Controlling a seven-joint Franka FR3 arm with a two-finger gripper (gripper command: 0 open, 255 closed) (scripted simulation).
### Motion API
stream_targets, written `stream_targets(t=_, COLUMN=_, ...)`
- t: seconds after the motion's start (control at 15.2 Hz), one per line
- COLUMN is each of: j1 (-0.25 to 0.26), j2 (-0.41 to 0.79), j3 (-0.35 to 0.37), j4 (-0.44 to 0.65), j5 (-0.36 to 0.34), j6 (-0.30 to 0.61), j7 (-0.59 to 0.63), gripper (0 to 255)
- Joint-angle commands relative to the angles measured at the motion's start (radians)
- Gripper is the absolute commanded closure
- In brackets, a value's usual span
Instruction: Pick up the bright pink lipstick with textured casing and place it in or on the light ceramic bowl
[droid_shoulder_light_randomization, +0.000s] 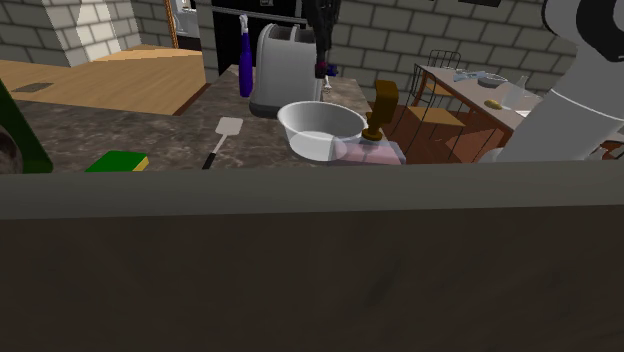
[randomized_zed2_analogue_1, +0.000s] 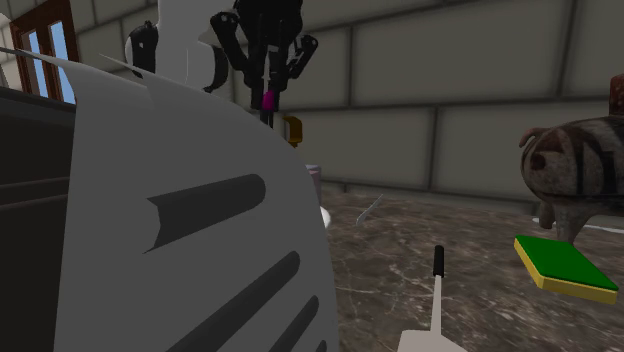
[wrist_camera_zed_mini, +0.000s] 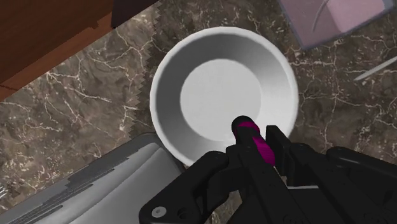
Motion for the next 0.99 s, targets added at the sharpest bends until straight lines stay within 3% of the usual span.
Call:
stream_targets(t=0.0, j1=-0.014, j2=-0.073, j3=-0.024, j4=-0.07, j5=0.003, j6=-0.003, j7=-0.041, gripper=255)
stream_targets(t=0.92, j1=-0.011, j2=-0.148, j3=-0.027, j4=-0.343, j5=0.012, j6=0.196, j7=-0.049, gripper=255)
